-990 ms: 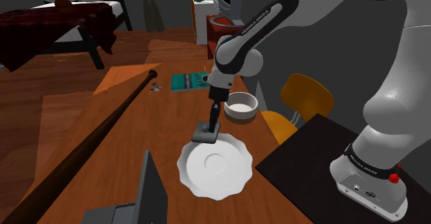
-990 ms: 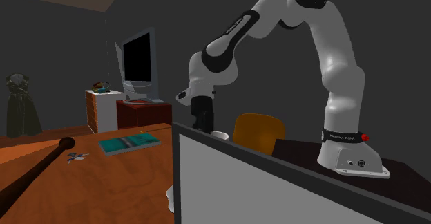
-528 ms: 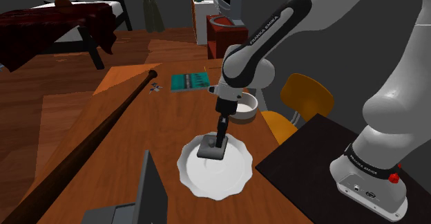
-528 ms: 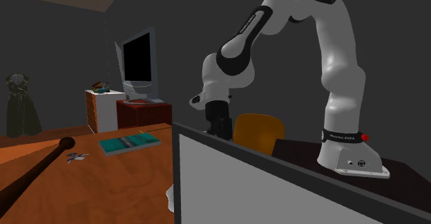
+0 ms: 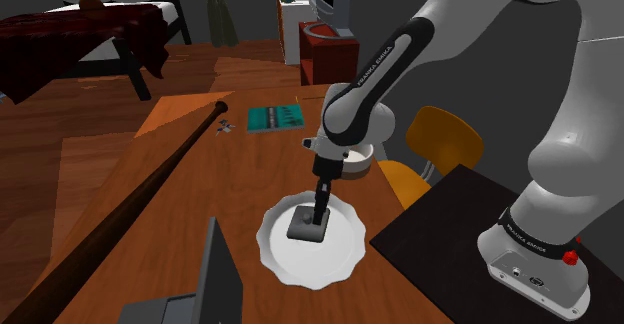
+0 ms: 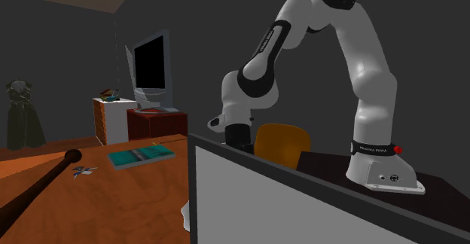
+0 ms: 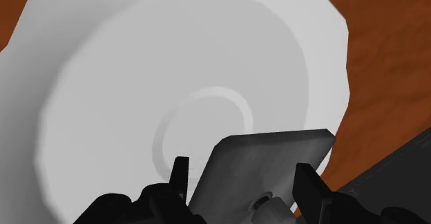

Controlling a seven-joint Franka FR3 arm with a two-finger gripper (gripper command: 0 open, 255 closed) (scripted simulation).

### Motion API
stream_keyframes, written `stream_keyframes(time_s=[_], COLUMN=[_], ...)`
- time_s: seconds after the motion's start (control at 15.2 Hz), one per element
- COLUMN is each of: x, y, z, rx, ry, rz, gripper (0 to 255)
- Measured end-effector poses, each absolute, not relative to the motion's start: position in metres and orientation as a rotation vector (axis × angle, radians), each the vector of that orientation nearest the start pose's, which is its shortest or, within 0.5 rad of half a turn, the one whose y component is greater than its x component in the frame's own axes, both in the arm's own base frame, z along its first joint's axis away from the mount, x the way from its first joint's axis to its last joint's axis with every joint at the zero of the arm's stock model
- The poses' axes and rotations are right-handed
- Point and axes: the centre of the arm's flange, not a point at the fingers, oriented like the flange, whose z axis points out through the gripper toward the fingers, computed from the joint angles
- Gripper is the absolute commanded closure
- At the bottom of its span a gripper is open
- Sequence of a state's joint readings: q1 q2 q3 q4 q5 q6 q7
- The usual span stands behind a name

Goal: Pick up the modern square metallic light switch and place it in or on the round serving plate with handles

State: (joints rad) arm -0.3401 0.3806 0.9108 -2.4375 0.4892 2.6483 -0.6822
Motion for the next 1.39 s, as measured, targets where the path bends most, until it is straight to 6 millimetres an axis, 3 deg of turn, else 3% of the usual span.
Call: stream_keyframes(time_s=[0.26,0.66,0.73,1.12,1.39], x=[0.403,0.403,0.403,0.403,0.412], y=[0.268,0.268,0.268,0.268,0.252], z=[0.185,0.181,0.181,0.181,0.214], rx=[-2.426,-2.426,-2.426,-2.426,-2.426], ry=[-0.993,-0.994,-0.994,-0.994,-0.994], rz=[0.074,0.074,0.074,0.073,0.071], gripper=[255,255,0,0,0])
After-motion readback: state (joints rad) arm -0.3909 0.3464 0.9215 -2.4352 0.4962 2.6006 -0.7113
